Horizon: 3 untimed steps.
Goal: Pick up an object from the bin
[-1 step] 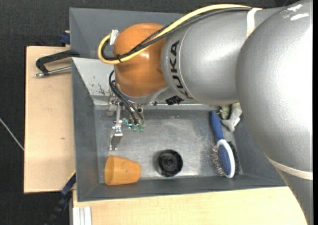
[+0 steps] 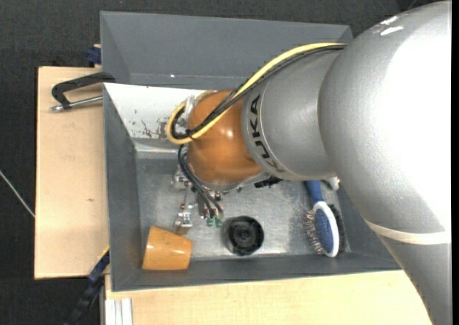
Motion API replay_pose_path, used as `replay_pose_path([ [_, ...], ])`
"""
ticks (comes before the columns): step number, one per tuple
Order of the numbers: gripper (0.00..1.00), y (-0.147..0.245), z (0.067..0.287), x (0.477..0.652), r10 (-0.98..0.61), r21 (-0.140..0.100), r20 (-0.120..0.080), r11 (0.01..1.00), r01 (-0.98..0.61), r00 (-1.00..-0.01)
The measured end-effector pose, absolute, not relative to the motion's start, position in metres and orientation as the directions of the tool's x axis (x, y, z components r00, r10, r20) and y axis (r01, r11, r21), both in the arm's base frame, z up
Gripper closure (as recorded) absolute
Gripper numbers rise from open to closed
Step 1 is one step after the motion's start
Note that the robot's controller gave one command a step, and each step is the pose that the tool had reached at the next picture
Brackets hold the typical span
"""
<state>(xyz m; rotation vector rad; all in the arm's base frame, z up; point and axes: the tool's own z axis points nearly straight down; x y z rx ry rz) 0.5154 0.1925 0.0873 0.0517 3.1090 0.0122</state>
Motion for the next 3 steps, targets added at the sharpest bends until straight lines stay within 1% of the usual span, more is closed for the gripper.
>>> replay_pose_path([
  [1,0.0,0.126,0.085,0.524,0.027,-0.001,-0.007,1.0,0.027,-1.0],
  [2,0.0,0.025,0.145,0.494,0.073,-0.002,-0.004,0.997,0.073,-0.997],
  [3,0.0,0.073,0.125,0.491,-0.105,0.002,0.002,0.995,-0.105,-0.995],
])
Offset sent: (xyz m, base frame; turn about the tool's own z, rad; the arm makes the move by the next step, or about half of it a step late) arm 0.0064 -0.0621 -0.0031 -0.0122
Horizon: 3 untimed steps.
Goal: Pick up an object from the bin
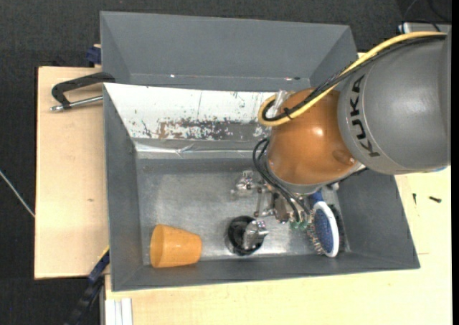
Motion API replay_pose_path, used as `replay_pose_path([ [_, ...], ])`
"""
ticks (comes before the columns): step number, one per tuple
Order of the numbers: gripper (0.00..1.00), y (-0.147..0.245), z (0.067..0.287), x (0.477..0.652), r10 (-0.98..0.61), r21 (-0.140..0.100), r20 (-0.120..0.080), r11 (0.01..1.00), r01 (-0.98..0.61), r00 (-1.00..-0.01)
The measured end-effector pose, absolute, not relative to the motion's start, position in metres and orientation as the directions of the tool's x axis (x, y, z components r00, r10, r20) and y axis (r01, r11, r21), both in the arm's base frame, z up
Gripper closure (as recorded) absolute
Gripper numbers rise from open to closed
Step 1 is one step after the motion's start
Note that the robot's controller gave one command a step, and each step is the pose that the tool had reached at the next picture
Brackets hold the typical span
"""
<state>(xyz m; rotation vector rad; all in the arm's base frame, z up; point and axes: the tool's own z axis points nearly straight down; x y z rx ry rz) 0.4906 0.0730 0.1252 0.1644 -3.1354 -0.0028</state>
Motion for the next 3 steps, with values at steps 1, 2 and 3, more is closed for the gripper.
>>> replay_pose_path([
  [1,0.0,0.056,0.076,0.499,-0.072,0.002,0.004,0.997,-0.072,-0.997],
  [2,1.0,0.057,0.079,0.497,-0.076,0.002,0.016,0.997,-0.076,-0.997],
  [3,1.0,0.043,0.25,0.506,-0.359,-0.003,-0.013,0.933,-0.359,-0.933],
])
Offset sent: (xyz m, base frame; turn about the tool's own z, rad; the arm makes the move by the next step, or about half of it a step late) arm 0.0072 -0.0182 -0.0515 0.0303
